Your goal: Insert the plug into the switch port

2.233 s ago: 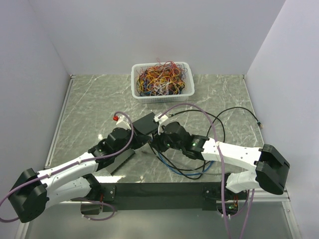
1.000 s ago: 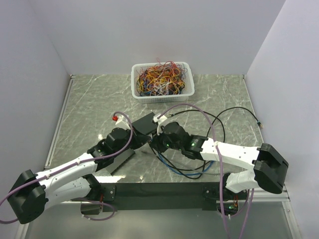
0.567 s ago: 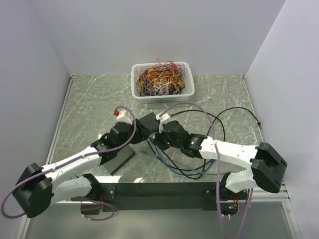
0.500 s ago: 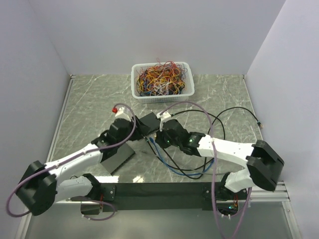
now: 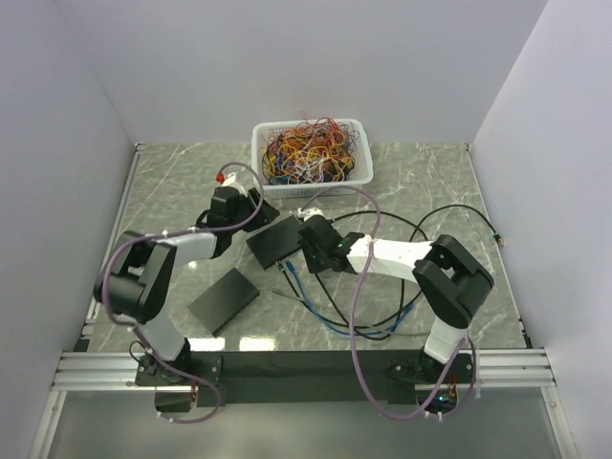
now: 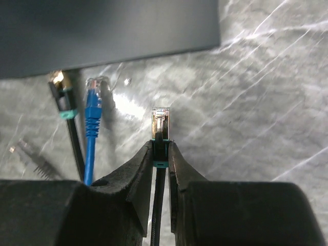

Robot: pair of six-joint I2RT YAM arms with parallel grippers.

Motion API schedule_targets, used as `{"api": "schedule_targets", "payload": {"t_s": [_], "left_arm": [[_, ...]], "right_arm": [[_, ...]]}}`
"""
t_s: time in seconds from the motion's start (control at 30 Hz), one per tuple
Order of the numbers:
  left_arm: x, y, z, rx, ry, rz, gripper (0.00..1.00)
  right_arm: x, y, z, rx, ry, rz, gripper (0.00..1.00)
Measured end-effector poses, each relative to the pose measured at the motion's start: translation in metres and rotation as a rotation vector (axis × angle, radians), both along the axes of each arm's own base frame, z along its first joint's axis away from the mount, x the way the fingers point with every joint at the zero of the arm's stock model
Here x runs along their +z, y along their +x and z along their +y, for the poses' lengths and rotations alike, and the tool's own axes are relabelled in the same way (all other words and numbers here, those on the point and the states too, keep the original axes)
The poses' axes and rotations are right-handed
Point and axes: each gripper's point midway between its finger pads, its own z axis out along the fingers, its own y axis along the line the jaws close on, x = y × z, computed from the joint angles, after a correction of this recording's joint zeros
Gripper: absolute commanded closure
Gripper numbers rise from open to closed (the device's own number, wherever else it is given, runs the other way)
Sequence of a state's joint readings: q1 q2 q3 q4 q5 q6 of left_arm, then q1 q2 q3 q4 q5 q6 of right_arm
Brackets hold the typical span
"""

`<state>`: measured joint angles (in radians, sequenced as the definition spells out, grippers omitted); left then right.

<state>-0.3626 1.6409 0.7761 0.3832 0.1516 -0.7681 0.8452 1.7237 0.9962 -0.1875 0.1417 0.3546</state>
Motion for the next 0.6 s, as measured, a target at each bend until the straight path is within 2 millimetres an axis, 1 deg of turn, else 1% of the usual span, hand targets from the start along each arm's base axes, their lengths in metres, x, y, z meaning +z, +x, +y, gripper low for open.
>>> {"api": "schedule_targets", "payload": {"t_s": [0.1,0.27,0.43,0.6], "left_arm": [[-0.001,0.019,-0.006,-0.038,-0.009,-0.032,0.46],[-0.011,0.035,-0.012,-0.1,-0.01,-0.046,0.48],[-0.02,0.036,-0.022,-0.174,-0.016,-0.06,0.49],[-0.029,0.033,-0.027,-0.223,-0.019,-0.062,0.5]], "right_arm": [[-0.003,0.01,0.0,-0.018,-0.002,0.006,1.0],[-0.007,0.023,-0.002,-0.042,-0.002,0.021,1.0],[-0.014,0.033,0.0,-0.052,0.003,0.04,1.0],[-0.012,0.04,0.007,-0.05,0.019,0.043,1.0]]}}
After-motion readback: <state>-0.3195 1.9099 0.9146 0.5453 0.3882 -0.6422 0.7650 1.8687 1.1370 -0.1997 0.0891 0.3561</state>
